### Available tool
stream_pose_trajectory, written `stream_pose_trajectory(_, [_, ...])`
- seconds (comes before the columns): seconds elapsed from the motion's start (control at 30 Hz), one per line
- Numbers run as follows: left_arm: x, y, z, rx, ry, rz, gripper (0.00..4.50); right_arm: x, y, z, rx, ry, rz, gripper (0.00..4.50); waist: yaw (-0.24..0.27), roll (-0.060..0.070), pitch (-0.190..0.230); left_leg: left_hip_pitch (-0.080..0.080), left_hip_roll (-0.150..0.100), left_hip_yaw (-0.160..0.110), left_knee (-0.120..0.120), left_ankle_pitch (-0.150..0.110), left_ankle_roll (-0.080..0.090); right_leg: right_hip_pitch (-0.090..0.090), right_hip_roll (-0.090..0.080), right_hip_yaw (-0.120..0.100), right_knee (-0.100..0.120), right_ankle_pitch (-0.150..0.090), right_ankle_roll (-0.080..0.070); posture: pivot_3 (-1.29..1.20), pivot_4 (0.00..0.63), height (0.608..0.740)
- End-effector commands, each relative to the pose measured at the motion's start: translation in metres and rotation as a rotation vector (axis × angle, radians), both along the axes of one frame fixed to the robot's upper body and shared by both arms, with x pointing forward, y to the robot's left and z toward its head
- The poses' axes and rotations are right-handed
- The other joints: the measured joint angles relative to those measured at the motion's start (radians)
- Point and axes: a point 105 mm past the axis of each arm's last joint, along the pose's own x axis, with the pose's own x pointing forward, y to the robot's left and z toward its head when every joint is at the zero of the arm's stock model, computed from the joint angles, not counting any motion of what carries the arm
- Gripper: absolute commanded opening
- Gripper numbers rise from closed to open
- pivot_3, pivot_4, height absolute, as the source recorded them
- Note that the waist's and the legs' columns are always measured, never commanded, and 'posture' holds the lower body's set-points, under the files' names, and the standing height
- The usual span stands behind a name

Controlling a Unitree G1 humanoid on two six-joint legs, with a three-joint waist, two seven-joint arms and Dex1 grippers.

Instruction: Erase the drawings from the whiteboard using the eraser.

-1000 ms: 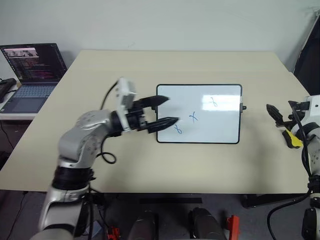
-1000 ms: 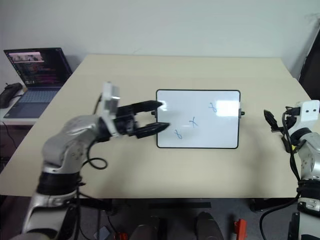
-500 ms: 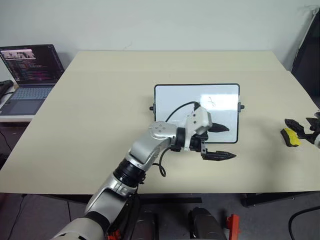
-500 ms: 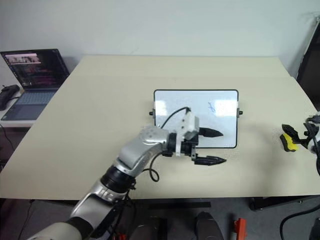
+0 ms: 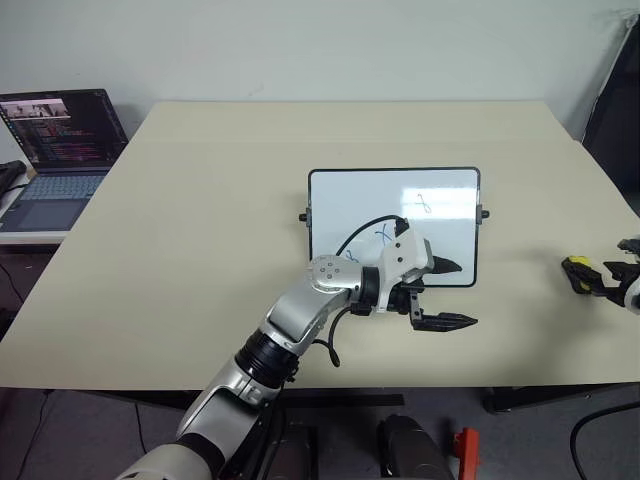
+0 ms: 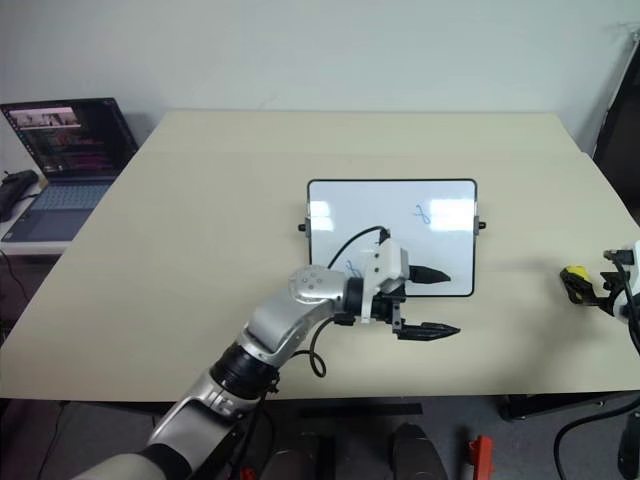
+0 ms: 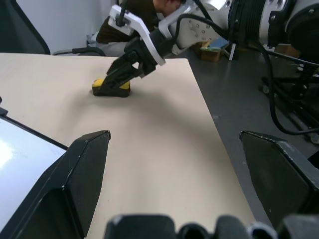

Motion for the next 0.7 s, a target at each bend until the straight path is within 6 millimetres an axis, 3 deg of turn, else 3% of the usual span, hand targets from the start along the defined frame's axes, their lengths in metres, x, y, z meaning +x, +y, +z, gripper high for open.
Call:
stream_pose_trajectory(0.03, [-0.006, -0.003, 0.010, -0.032, -0.025, -0.012, 4.50, 0.003, -0.004, 0.014, -0.021, -0.054, -0.001, 4.49, 0.000, 0.000, 0.000, 0.000, 0.000, 0.000, 0.000, 0.000, 0.000, 0.000, 0.000, 0.000, 0.000, 0.000, 0.000, 0.00, 0.150, 0.740])
stream_pose_trajectory(0.1, [-0.006, -0.002, 0.010, -0.032, -0.021, -0.010, 4.50, 0.003, -0.004, 0.012, -0.014, -0.054, -0.009, 4.49, 0.000, 0.000, 0.000, 0.000, 0.000, 0.000, 0.000, 0.000, 0.000, 0.000, 0.000, 0.000, 0.000, 0.000, 0.000, 0.00, 0.150, 0.740])
stream_pose_trajectory(0.2, [-0.006, -0.001, 0.010, -0.030, -0.018, -0.005, 4.50, 0.003, -0.004, 0.010, -0.008, -0.053, -0.010, 3.88, 0.000, 0.000, 0.000, 0.000, 0.000, 0.000, 0.000, 0.000, 0.000, 0.000, 0.000, 0.000, 0.000, 0.000, 0.000, 0.00, 0.150, 0.740])
stream_pose_trajectory(0.47, [-0.005, 0.000, 0.010, -0.027, -0.016, 0.004, 4.50, 0.006, 0.001, 0.003, 0.000, -0.044, 0.000, 1.04, -0.001, 0.000, 0.000, 0.000, 0.000, 0.000, 0.000, 0.000, 0.000, 0.001, 0.000, 0.000, 0.000, 0.000, 0.000, 0.00, 0.150, 0.740])
stream_pose_trajectory(0.7, [-0.004, 0.001, 0.010, -0.024, -0.021, 0.011, 4.50, 0.008, 0.007, 0.004, -0.005, -0.056, 0.019, 0.91, -0.002, 0.000, 0.000, 0.001, 0.000, 0.000, 0.000, 0.000, 0.000, 0.001, 0.000, 0.000, 0.000, 0.000, 0.000, 0.00, 0.150, 0.740])
